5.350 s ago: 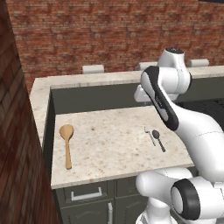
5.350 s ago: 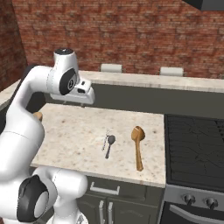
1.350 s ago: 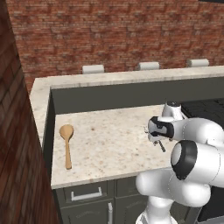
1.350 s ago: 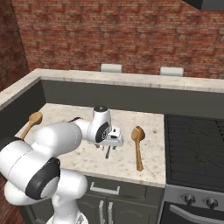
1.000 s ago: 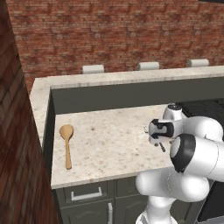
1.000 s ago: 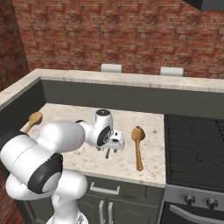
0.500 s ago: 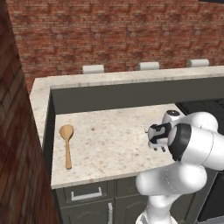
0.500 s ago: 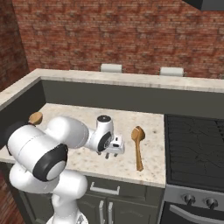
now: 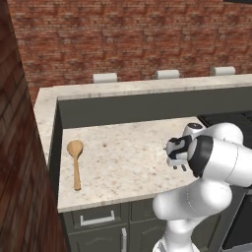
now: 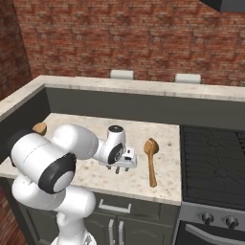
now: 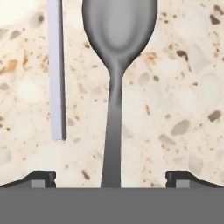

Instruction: Organize the utensils by type. Pick up the wooden spoons from the counter and place them in the open cabinet. Then pick up the metallic utensils from the counter and place them in the open drawer.

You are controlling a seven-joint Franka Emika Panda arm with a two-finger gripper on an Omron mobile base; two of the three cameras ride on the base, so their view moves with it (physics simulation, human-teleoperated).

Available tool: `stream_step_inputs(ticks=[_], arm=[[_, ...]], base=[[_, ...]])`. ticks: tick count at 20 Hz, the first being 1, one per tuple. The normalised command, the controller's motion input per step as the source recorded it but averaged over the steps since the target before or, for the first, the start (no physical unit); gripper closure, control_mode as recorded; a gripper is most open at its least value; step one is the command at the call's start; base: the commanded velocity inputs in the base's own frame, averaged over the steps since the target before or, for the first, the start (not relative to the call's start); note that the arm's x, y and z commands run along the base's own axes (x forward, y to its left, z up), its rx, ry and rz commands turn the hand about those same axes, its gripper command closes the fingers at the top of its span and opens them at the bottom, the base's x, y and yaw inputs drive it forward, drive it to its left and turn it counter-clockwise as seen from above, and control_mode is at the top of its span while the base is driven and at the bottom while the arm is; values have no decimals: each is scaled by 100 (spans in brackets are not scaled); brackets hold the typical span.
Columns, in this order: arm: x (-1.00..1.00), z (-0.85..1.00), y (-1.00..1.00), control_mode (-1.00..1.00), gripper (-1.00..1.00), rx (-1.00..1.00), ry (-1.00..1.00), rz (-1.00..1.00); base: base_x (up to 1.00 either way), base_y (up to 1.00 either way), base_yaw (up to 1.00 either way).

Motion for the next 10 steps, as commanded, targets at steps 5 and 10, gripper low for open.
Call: stream_step_inputs(ticks=[5,10], arm=[[0,-43,0,-100,100,0,0,0],[2,-32,0,-100,100,0,0,0]], base=[[0,0,0],[0,0,0]])
